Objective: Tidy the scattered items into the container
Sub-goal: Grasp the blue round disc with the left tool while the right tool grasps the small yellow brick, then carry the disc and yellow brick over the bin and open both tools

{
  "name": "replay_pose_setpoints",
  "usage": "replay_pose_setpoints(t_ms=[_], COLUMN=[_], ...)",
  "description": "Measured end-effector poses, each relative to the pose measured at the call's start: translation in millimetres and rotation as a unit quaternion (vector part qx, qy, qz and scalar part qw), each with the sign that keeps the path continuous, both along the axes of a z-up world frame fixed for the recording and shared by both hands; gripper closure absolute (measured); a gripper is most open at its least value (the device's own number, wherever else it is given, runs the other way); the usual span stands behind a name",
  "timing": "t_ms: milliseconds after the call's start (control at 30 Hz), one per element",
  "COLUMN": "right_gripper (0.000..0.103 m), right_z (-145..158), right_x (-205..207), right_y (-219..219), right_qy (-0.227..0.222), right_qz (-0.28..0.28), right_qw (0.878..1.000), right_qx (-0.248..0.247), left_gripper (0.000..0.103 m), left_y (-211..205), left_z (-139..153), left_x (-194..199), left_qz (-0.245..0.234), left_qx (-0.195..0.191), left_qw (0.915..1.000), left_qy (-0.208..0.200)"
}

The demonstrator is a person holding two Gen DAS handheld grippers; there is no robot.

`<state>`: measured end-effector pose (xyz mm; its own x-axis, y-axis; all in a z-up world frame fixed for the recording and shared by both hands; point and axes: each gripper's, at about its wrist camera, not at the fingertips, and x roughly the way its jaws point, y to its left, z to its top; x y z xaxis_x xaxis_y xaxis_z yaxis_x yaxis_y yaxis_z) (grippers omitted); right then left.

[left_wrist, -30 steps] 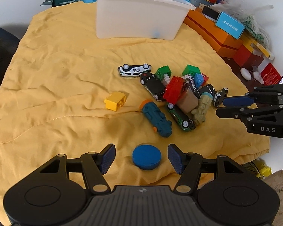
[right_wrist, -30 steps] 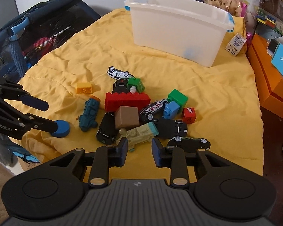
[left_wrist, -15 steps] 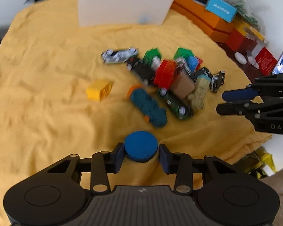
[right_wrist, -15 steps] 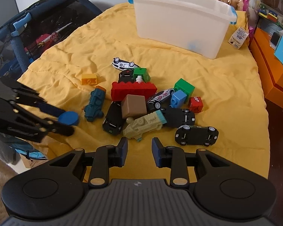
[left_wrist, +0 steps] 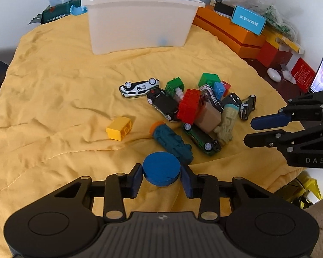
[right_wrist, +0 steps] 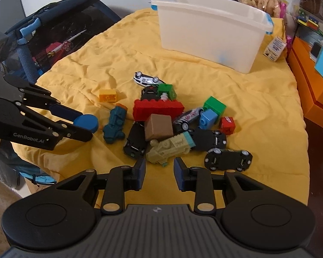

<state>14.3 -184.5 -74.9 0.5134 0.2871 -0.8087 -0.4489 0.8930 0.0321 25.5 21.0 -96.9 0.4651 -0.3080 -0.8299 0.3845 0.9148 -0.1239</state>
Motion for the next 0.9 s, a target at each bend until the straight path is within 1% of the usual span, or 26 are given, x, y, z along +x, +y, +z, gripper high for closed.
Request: replay_pose_setpoints(t_ms=[133,300,400,467,567,633,700,767,800,833,900], right_gripper=[0.070,0.070,0.069,0.064,0.063,0.059,0.059,0.059,0.062,0.069,0.069], right_z=[2.2,6.0,11.8,11.8,0.8,-9.4,-20.2,-30.9,-36.4,-39.2,-35.4], right_x=[4.3,16.8,31.6,46.7,66.1,76.7,85.9,91.8,93.6,93.3,87.8], right_y=[7.0,23.7,36.9,49.8,77.6,92.2,104.1,111.7,113.3,112.0,105.0], right_qy=[0.000,-0.001,-0.011,-0.015,-0.007,0.003,0.014,0.025,0.032,0.036,0.026], right_qz=[0.017,0.055,0.075,0.086,0.106,0.115,0.116,0.111,0.110,0.112,0.117], right_qw=[1.000,0.998,0.995,0.992,0.992,0.991,0.991,0.992,0.992,0.992,0.991], right_qx=[0.015,0.038,0.067,0.087,0.071,0.073,0.070,0.056,0.049,0.048,0.059], left_gripper=[0.061,0.061,0.061,0.061,0.061,0.061,0.061,0.061,0.061,0.061,0.061], left_y=[-1.7,1.3,7.5,12.6,20.9,25.7,29.3,33.3,35.2,36.9,38.8], left_z=[2.8,6.9,9.8,10.4,7.2,4.0,0.6,-2.3,-2.6,-2.2,1.8], left_x=[0.8,1.7,3.4,4.4,4.4,3.7,2.8,2.5,2.5,3.3,5.4], left_qz=[0.004,0.013,0.026,0.035,0.046,0.049,0.052,0.056,0.059,0.061,0.061], left_qx=[0.000,0.000,0.001,0.001,0.004,0.006,0.012,0.013,0.014,0.014,0.011], left_qw=[1.0000,0.9998,0.9995,0.9992,0.9989,0.9988,0.9986,0.9983,0.9982,0.9981,0.9981], left_qy=[-0.006,-0.012,-0.017,-0.019,-0.013,-0.007,-0.003,0.002,0.002,0.002,-0.005])
